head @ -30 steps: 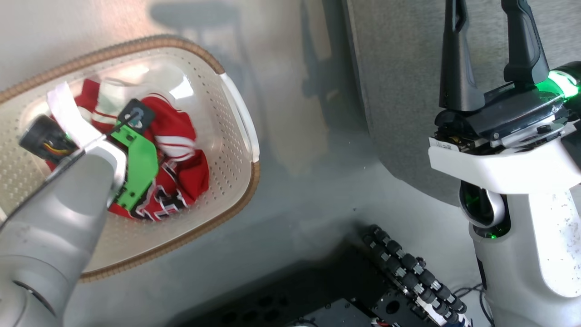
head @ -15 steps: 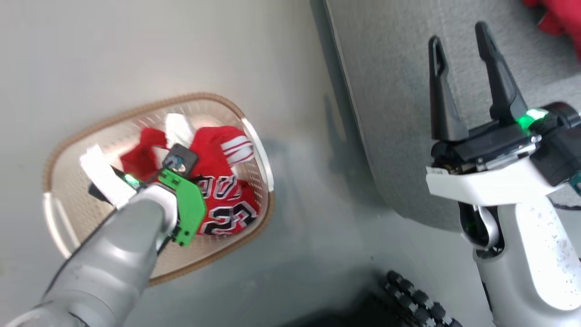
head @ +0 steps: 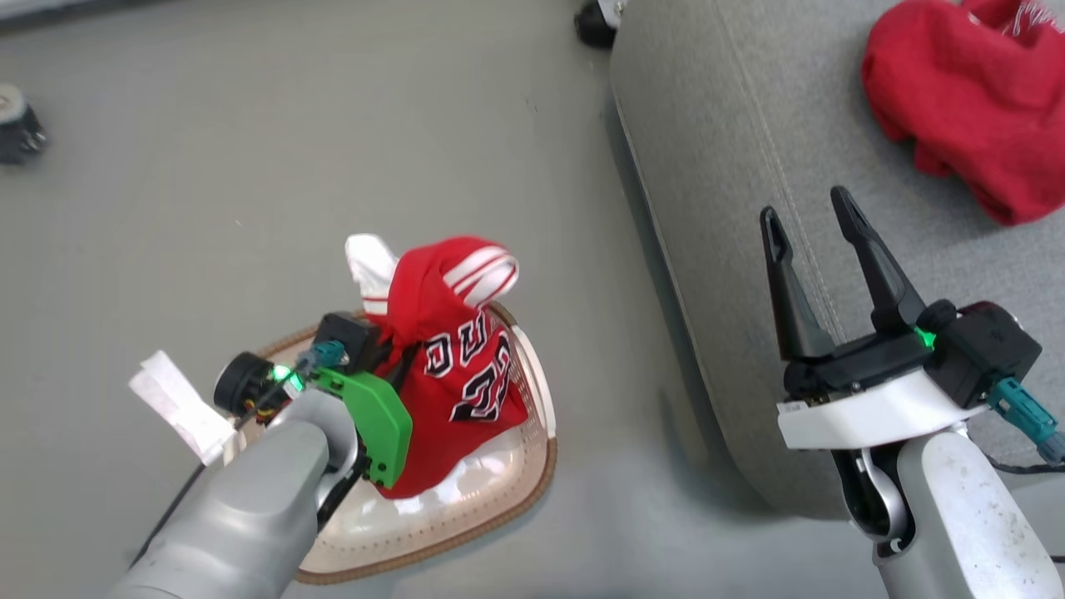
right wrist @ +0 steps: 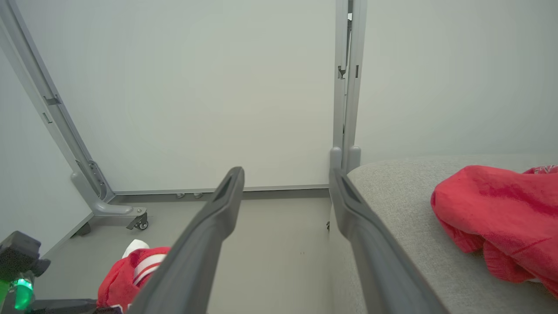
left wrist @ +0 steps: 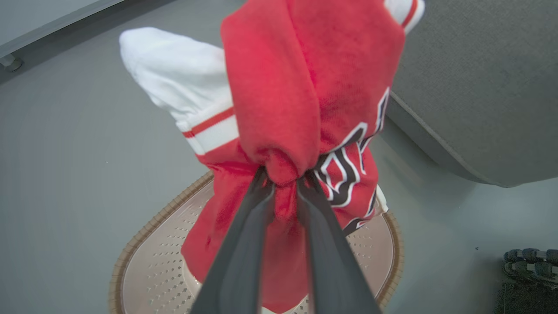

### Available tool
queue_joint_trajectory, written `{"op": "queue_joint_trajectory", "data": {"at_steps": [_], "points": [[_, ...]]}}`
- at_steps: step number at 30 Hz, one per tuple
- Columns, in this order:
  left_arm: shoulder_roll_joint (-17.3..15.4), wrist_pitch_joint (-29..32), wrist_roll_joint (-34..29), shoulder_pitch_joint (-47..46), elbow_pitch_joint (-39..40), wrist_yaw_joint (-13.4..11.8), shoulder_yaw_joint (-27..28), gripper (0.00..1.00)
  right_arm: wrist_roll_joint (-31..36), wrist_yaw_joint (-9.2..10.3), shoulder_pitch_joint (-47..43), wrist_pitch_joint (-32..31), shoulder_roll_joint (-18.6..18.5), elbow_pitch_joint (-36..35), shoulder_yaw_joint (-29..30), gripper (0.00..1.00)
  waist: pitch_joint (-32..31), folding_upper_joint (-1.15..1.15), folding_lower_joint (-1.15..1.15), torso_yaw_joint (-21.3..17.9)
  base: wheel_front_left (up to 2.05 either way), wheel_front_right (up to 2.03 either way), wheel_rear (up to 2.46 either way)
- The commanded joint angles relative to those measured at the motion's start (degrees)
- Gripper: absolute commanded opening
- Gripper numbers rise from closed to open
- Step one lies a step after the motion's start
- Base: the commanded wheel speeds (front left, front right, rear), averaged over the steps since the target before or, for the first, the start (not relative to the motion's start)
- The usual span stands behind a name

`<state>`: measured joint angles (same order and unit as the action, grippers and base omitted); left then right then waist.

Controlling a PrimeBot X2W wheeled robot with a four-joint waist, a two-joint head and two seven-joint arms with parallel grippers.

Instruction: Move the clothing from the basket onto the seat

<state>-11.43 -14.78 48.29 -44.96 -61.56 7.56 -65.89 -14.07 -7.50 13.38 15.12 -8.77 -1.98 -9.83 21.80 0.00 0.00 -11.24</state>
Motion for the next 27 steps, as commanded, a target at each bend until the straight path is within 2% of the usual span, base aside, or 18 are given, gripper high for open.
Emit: {"op": "queue_joint_trajectory", "data": {"at_steps": [1,6,12,21,24,27], "points": [[-1.20,-0.52,-1.62,1.30,2.90,-0.61,2.28,0.00,-0.41,0.02,-1.65,0.04,-0.41,0.42,0.37,1.00,-10.03,0.00,0.00,5.45,0.00,0.00,0.00],[-4.82,-0.42,-8.45,7.21,15.63,-2.88,11.57,0.00,-0.56,0.02,-4.46,0.05,-0.60,1.32,0.51,1.00,-14.36,0.00,0.00,6.57,0.00,0.00,0.00],[-6.90,-0.43,-17.65,16.94,30.65,-3.26,23.99,0.00,-1.02,0.02,-6.86,0.04,-0.71,1.78,0.67,1.00,-17.90,0.00,0.00,7.27,0.00,0.00,0.00],[-4.25,-0.44,-29.51,28.52,51.63,-0.43,39.93,0.00,-1.41,0.02,-8.05,0.04,-0.91,2.21,-0.37,1.00,-19.88,0.00,0.00,7.21,0.00,0.00,0.00],[-3.20,-0.43,-30.89,30.96,56.97,-0.10,42.78,0.00,-1.45,0.02,-8.34,0.04,-1.01,2.27,-0.68,1.00,-20.13,0.00,0.00,7.03,0.00,0.00,0.00],[-3.09,-0.43,-31.28,32.25,62.59,-0.04,42.71,0.00,-1.54,0.02,-8.49,0.04,-1.10,2.32,-0.83,1.00,-20.25,0.00,0.00,6.86,0.00,0.00,0.00]]}}
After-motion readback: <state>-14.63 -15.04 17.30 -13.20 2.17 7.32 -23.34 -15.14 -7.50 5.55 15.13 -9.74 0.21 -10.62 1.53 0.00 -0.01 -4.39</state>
